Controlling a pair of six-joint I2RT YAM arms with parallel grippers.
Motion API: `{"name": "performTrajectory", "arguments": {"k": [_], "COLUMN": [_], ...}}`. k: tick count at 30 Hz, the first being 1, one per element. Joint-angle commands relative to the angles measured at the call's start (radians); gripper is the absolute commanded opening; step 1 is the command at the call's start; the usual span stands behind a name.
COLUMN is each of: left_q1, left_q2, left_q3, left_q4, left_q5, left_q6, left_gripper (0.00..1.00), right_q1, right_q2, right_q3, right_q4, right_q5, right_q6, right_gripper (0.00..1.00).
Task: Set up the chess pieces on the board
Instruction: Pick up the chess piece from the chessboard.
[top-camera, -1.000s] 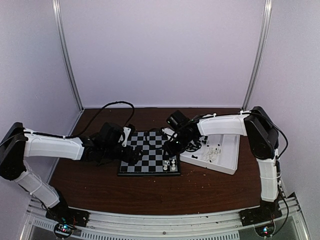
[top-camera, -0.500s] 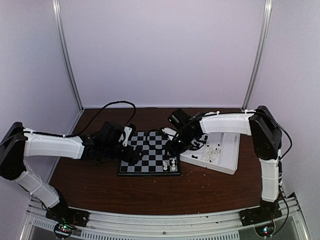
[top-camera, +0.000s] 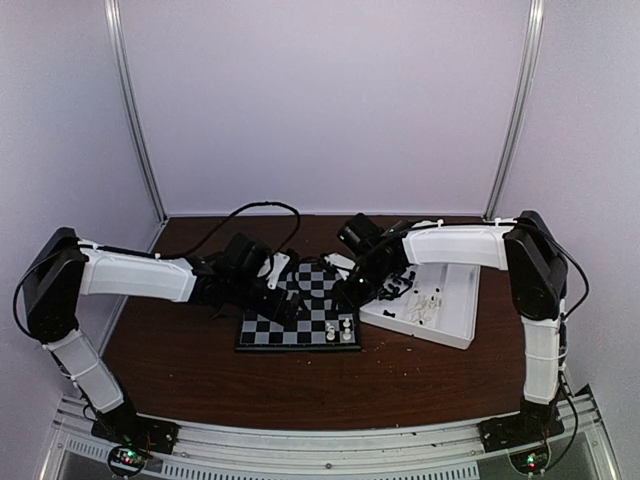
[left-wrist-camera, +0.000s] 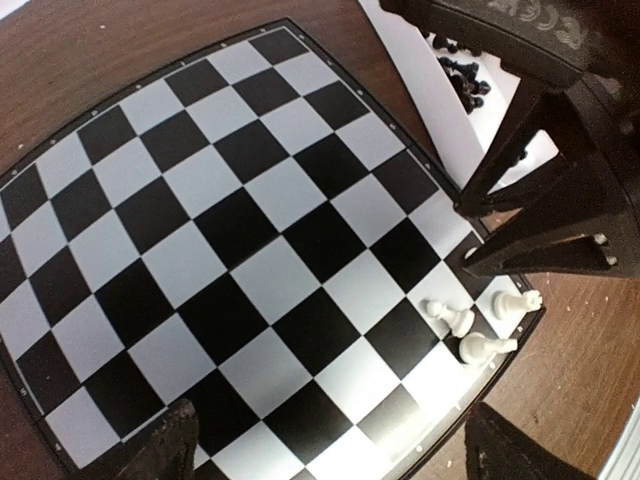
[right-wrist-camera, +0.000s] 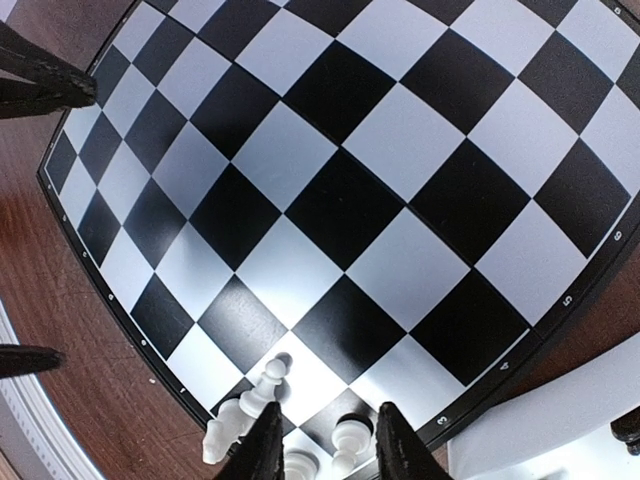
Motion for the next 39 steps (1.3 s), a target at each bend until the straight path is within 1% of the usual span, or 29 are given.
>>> {"name": "performTrajectory", "arguments": {"k": [1,5,10,13,20,25,31,34,37,39], "left_q1": [0.009,0.009,0.009,0.012,0.060,0.097,0.122,0.128,0.133,0.133], "left_q2": [0.087,0.105,0.116,0.104,0.002,-0.097,-0.150,-0.164,-0.177,-0.181], "left_q3": [0.119,0.128,0.134,0.114,-0.007,-0.087,-0.106,-0.108,-0.110,-0.110], "left_q4": [-0.085,-0.071,-0.068,-0.059,0.012,0.029,-0.006,-0.023,-0.024,-0.024], "left_q5": [0.061,0.058,0.060,0.042,0.003,-0.054,-0.075,-0.078,-0.079,-0.079], "left_q6": [0.042,0.033,0.021,0.002,-0.080,-0.096,-0.076,-0.067,-0.064,-0.064], "left_gripper": [0.93,0.92,0.87,0.87,0.87,0.88,0.88,0.89,0.88,0.89], "right_q1": [-0.011,-0.013,-0.013,-0.013,-0.014,-0.007,0.000,0.000,0.004,0.009], "right_q2": [-0.038,-0.031,-0.031,-0.032,-0.046,-0.040,-0.010,-0.003,0.009,0.019], "right_q3": [0.029,0.032,0.043,0.057,0.075,0.103,0.161,0.179,0.194,0.206], "right_q4": [-0.016,-0.040,-0.065,-0.076,-0.085,-0.119,-0.209,-0.235,-0.251,-0.264], "right_q5": [-0.021,-0.033,-0.053,-0.055,-0.059,-0.059,0.012,0.014,0.010,0.034], "right_q6": [-0.013,-0.039,-0.066,-0.070,-0.046,-0.022,-0.044,-0.037,-0.034,-0.036], "right_gripper": [0.32,0.31,0.32,0.32,0.31,0.29,0.25,0.23,0.23,0.25]}}
